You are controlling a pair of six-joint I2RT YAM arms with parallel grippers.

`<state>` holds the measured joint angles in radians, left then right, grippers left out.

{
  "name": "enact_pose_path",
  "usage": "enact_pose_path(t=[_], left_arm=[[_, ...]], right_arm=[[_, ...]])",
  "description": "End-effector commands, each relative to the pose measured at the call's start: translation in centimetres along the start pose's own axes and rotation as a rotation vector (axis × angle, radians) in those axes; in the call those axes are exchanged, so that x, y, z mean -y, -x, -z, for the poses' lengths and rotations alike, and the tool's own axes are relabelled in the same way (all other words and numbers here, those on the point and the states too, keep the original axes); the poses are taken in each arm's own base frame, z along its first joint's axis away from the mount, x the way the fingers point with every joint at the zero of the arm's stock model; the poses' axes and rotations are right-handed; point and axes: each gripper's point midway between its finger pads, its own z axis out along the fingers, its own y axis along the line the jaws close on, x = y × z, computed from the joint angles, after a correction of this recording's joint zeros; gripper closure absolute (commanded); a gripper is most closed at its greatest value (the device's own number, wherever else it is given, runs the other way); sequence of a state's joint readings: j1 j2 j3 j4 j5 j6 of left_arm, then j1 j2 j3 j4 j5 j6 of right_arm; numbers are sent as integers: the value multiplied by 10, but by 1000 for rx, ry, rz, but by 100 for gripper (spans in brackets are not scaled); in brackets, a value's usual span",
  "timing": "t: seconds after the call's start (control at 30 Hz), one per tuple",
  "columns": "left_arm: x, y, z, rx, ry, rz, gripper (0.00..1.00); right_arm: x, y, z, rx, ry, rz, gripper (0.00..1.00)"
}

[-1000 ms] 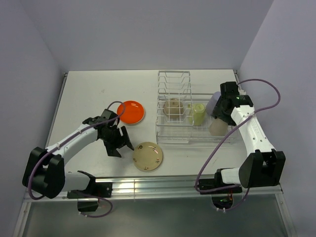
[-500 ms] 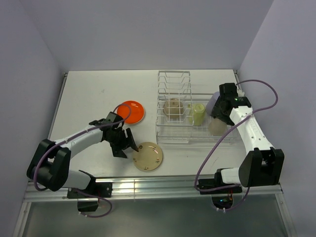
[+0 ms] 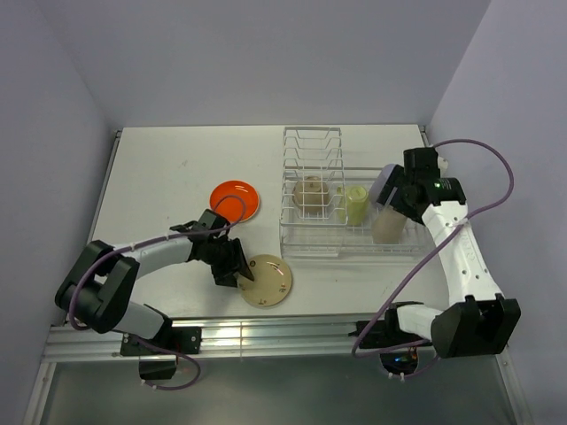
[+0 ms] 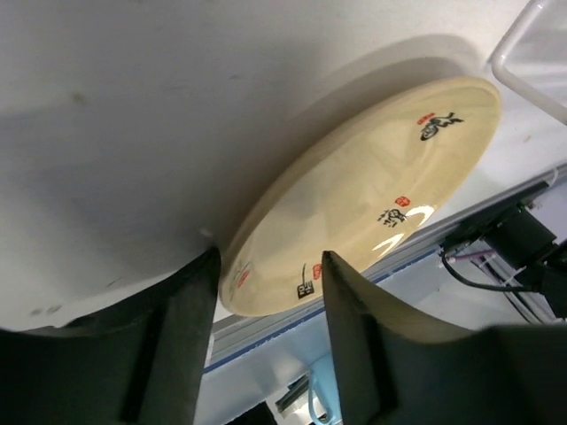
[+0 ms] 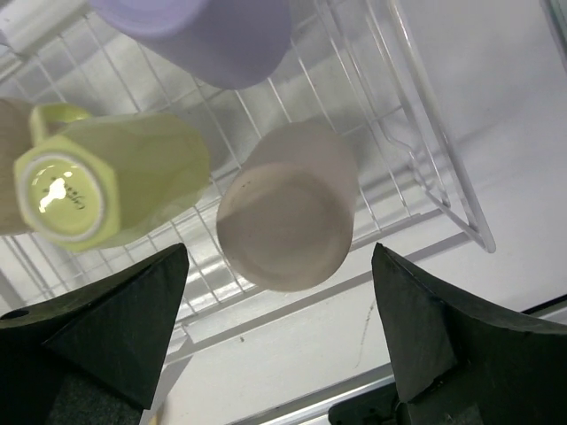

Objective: Load the mixed dishes into the dish rack

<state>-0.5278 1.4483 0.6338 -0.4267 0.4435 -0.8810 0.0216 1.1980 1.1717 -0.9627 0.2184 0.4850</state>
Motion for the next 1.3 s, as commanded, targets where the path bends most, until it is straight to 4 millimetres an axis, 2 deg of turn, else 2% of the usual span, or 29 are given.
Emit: enact_pose_path(t=[0.0, 0.1, 0.2, 0.23, 0.3, 0.47, 0.57, 0.6, 0.67, 0.7, 0.73, 0.77, 0.8, 0.83, 0.87, 0.9, 1.0, 1.03, 1.07, 1.13, 1.17, 1.23, 1.27], left_arm=[[-13, 3, -17, 27, 22, -40, 45], [-16, 4, -24, 39, 31, -55, 54], [-26, 3, -31, 40, 56, -52, 71], [-28, 2, -32, 37, 64, -50, 85], [-32, 0, -33, 39, 71, -48, 98], [-43, -5, -20, 58, 127, -34, 100], [-36, -6, -4, 94, 117, -35, 100], [-26, -8, 6, 109, 83, -42, 100], [-22, -16, 17, 101, 85, -7, 100], [-10, -14, 28, 118, 55, -16, 100], [-17, -23, 36, 91, 97, 7, 100], [-14, -25, 43, 88, 102, 14, 100], [-1, -23, 57, 108, 75, -1, 100], [-11, -32, 66, 87, 133, 24, 100], [-9, -32, 74, 93, 143, 30, 100], [6, -29, 89, 123, 116, 21, 100], [19, -27, 126, 194, 119, 43, 100], [15, -31, 138, 199, 155, 67, 100], [28, -23, 158, 267, 138, 58, 100], [34, -20, 180, 319, 142, 67, 100], [43, -17, 203, 377, 131, 76, 100], [53, -14, 225, 428, 114, 88, 100], [66, -14, 242, 462, 63, 76, 100]], right_arm=[[-3, 15, 26, 61, 45, -21, 8], [-4, 20, 39, 82, 68, -26, 8], [-5, 27, 51, 109, 88, -32, 8], [-5, 29, 57, 119, 100, -35, 9], [-7, 30, 62, 127, 117, -38, 8], [-10, 29, 75, 133, 153, -38, 9], [-14, 29, 85, 143, 182, -28, 9], [-15, 29, 89, 144, 191, -24, 9], [-19, 30, 98, 147, 216, -21, 9], [-23, 30, 105, 145, 242, -16, 8], [-26, 30, 108, 140, 254, -12, 9], [-28, 31, 110, 136, 263, -11, 8], [-33, 32, 118, 136, 290, -2, 8], [-35, 33, 120, 131, 300, 4, 8], [-39, 32, 123, 126, 316, 15, 8], [-43, 35, 131, 130, 341, 22, 8], [-64, 30, 145, 89, 420, 82, 8], [-74, 25, 147, 67, 440, 108, 9], [-80, 28, 156, 77, 465, 120, 9], [-95, 22, 166, 58, 505, 159, 9], [-102, 25, 176, 70, 539, 168, 9], [-115, 21, 187, 52, 589, 202, 9], [-120, 27, 198, 69, 622, 200, 10]])
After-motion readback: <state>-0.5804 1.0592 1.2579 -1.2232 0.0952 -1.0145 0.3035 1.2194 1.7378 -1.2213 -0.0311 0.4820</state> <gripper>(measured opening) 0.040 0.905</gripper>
